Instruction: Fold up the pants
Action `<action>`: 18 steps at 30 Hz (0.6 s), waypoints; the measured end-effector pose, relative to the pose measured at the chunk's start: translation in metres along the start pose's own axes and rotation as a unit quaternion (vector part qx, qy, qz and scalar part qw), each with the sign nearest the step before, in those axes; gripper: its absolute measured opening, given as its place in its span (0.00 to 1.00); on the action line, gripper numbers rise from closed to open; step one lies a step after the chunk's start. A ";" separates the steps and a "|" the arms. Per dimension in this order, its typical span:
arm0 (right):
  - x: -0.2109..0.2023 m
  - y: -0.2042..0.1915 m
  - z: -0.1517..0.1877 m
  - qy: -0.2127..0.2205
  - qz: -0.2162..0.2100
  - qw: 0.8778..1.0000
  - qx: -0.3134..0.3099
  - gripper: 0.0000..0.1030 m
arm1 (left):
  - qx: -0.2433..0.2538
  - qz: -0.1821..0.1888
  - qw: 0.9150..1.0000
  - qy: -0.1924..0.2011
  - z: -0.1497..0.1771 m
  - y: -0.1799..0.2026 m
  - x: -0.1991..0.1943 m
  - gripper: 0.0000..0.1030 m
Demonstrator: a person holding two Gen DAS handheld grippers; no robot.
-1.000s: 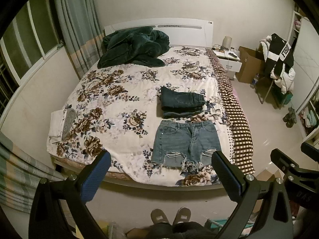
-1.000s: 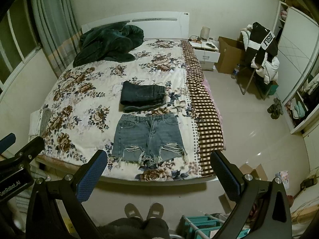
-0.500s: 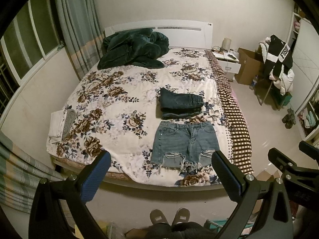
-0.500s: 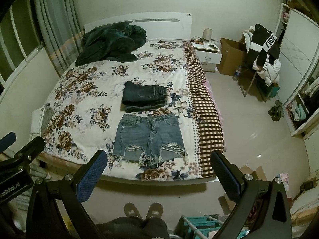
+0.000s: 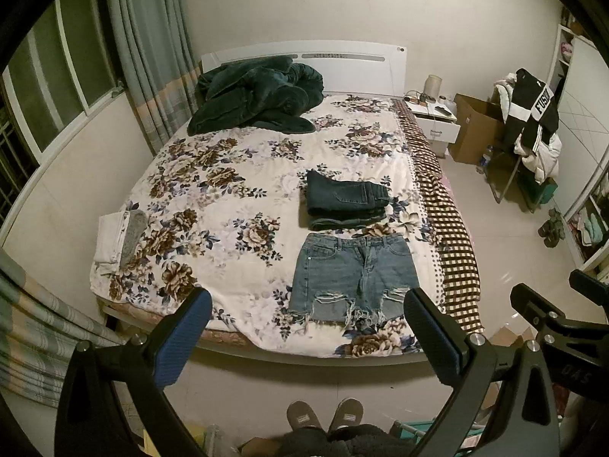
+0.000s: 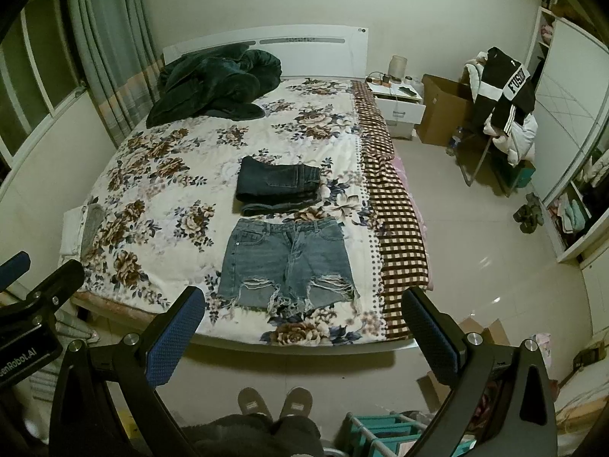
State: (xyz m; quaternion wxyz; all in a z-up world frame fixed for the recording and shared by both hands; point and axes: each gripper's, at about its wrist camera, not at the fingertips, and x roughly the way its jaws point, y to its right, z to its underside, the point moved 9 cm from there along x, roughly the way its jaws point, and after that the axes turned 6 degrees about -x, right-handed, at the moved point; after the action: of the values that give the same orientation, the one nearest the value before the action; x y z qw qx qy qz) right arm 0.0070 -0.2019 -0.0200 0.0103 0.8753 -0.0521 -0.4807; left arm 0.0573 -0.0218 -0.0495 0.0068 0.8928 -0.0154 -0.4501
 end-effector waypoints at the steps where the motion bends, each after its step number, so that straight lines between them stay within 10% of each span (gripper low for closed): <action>1: -0.001 -0.001 -0.001 0.000 0.000 1.000 -0.001 1.00 | 0.000 -0.001 1.000 0.000 0.000 0.000 0.000 1.00; 18: -0.005 -0.004 -0.002 0.000 0.001 1.000 -0.001 1.00 | 0.001 0.000 1.000 0.003 -0.001 0.001 -0.002 1.00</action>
State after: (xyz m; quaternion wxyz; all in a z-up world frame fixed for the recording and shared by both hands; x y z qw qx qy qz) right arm 0.0066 -0.1971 -0.0152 0.0113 0.8753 -0.0521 -0.4806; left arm 0.0572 -0.0224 -0.0473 0.0063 0.8942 -0.0157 -0.4473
